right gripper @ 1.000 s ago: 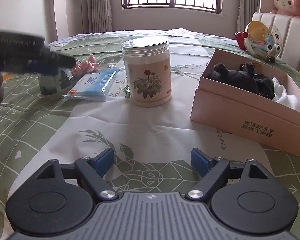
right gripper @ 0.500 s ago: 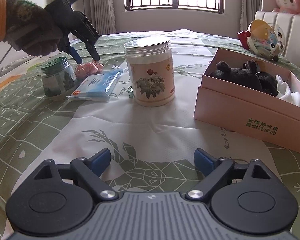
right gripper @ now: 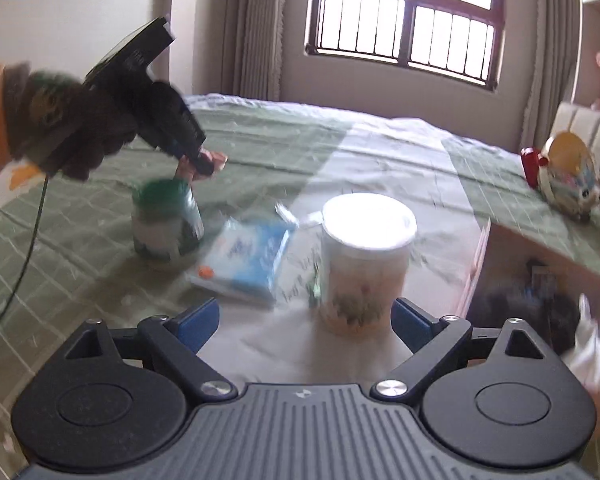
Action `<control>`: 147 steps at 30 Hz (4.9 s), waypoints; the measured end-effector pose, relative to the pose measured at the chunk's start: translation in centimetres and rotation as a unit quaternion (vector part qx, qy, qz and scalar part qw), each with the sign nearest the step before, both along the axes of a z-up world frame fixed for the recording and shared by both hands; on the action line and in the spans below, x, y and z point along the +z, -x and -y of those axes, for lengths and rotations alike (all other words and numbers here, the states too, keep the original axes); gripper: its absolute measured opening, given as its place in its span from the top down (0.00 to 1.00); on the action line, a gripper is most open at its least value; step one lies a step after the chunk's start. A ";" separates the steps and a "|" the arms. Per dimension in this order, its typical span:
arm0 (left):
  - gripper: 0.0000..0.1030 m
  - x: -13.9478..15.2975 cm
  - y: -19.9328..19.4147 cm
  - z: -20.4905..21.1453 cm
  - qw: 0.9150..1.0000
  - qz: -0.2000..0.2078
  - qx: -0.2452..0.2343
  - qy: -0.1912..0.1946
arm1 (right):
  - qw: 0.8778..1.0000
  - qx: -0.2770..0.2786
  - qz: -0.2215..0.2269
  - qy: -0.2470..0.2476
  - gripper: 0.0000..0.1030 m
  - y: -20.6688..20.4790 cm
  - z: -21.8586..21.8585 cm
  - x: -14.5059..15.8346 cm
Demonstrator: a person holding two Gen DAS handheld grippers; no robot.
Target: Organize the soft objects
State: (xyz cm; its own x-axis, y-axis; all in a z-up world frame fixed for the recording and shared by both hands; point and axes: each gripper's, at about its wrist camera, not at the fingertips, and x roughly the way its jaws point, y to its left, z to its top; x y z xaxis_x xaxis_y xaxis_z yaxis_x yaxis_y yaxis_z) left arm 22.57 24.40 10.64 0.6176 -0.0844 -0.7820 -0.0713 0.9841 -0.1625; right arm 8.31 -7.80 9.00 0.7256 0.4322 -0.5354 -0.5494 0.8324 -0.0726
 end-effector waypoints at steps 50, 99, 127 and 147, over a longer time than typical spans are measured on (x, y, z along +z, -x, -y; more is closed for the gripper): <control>0.82 6.3 12.7 10.5 0.993 0.090 -0.075 -0.007 | 0.993 -0.041 -0.109 -0.023 0.28 -9.0 1.3 15.8; 0.61 3.3 -5.5 38.1 0.968 0.089 -0.230 0.041 | 0.976 -0.209 -0.008 -0.067 0.17 -8.6 20.8 -0.6; 0.61 -5.4 18.2 14.6 0.991 0.129 0.033 0.023 | 0.995 -0.093 -0.046 -0.009 0.17 4.4 7.6 -7.2; 0.60 -7.3 10.6 17.0 0.990 0.116 0.046 -0.063 | 0.993 -0.074 -0.078 -0.055 0.12 3.0 8.6 -7.4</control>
State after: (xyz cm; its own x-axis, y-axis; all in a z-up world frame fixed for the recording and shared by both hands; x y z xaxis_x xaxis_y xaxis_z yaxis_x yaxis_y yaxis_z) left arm 11.95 7.41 3.34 0.7824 0.0701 -0.6188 -0.1373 0.9886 -0.0616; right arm 5.35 -16.44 1.60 0.6983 0.3886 -0.6012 -0.4173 0.9033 0.0992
